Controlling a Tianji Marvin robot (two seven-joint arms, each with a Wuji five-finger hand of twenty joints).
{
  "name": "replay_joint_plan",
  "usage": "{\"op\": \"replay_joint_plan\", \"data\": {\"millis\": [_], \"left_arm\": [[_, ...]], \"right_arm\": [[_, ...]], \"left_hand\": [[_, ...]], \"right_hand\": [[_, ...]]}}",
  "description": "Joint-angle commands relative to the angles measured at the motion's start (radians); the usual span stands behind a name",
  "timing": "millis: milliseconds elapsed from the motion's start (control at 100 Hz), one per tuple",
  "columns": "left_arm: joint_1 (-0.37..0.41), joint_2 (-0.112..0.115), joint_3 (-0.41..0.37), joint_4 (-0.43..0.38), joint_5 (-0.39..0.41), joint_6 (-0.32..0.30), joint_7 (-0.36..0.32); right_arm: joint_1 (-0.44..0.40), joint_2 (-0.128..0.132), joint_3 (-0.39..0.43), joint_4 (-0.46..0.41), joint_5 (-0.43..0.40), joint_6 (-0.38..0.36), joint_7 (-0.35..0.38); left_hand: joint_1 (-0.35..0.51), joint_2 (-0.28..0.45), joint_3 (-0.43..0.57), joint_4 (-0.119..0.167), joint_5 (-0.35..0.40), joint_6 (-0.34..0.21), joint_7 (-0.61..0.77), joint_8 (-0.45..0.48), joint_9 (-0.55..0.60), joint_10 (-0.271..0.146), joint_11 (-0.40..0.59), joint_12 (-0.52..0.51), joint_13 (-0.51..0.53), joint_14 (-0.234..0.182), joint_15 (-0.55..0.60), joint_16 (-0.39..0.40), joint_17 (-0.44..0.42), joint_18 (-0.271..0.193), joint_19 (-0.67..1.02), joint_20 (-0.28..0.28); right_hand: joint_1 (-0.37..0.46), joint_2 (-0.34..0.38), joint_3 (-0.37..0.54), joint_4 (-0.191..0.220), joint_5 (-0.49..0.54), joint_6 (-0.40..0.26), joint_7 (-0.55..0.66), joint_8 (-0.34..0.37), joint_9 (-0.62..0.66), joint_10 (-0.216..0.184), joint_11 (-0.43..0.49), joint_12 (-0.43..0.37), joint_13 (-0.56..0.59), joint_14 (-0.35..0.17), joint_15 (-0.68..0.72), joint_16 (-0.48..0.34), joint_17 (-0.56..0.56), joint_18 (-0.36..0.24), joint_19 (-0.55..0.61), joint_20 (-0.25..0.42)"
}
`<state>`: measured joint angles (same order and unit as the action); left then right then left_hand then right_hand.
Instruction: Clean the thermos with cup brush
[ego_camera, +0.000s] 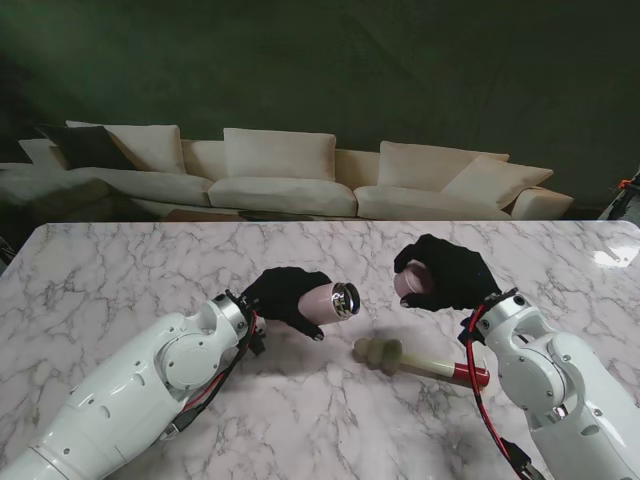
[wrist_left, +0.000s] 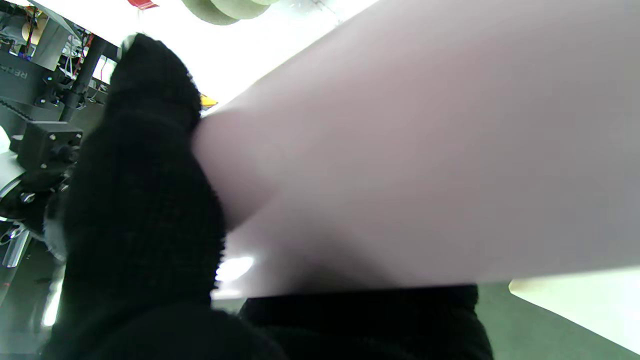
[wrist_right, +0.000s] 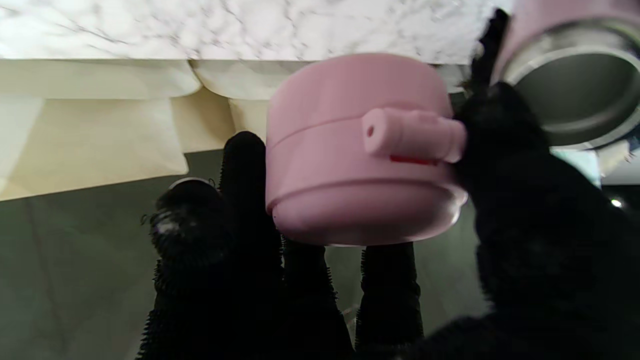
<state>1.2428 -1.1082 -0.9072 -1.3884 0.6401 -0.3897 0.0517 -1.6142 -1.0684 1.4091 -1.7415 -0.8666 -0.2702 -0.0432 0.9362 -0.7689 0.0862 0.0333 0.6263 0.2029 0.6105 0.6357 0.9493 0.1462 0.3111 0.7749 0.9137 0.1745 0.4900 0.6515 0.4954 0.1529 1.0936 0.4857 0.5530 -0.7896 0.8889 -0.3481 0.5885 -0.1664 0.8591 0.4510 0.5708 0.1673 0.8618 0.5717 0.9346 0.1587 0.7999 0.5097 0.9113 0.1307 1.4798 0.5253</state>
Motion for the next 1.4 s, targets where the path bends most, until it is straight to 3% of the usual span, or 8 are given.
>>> {"op": "replay_joint_plan", "data": {"millis": [0,430,1390], "left_arm": [[-0.007,-0.006,0.003,-0.002,-0.004,-0.002,-0.009],[-0.005,-0.010,-0.007,0.001,0.007,-0.007,0.017],[-0.002,-0.015,-0.022,-0.005,0.004,-0.015,0.040]], "right_arm": [[-0.001,-0.011,-0.017,-0.027,0.009,-0.009,-0.003],[0.022,-0.035,-0.111,-0.038,0.214,0.001,-0.005],[0.047,-0.074,-0.215,0.038,0.268,0.058,-0.158]], "left_hand": [[0.335,0.513,0.244,-0.004,0.095,-0.194,0.145,0.036,0.000,-0.046,0.028,0.003,0.080,-0.057,0.184,0.048,0.023,-0.088,0.085,0.041],[0.335,0.513,0.243,-0.004,0.093,-0.192,0.146,0.036,-0.001,-0.044,0.029,0.004,0.079,-0.058,0.185,0.048,0.025,-0.091,0.086,0.041],[0.337,0.513,0.243,-0.003,0.093,-0.192,0.146,0.035,0.000,-0.043,0.030,0.003,0.080,-0.059,0.185,0.048,0.025,-0.090,0.086,0.041]], "right_hand": [[0.328,0.125,0.370,0.084,0.128,-0.031,0.157,0.096,0.113,-0.091,0.145,0.077,0.119,-0.172,0.187,0.062,0.028,-0.134,0.031,0.019],[0.329,0.130,0.367,0.084,0.128,-0.030,0.149,0.100,0.112,-0.087,0.132,0.078,0.112,-0.167,0.174,0.064,0.015,-0.121,0.020,0.015],[0.335,0.150,0.359,0.084,0.131,-0.027,0.150,0.114,0.095,-0.081,0.118,0.091,0.096,-0.161,0.140,0.056,-0.009,-0.093,-0.009,0.008]]}}
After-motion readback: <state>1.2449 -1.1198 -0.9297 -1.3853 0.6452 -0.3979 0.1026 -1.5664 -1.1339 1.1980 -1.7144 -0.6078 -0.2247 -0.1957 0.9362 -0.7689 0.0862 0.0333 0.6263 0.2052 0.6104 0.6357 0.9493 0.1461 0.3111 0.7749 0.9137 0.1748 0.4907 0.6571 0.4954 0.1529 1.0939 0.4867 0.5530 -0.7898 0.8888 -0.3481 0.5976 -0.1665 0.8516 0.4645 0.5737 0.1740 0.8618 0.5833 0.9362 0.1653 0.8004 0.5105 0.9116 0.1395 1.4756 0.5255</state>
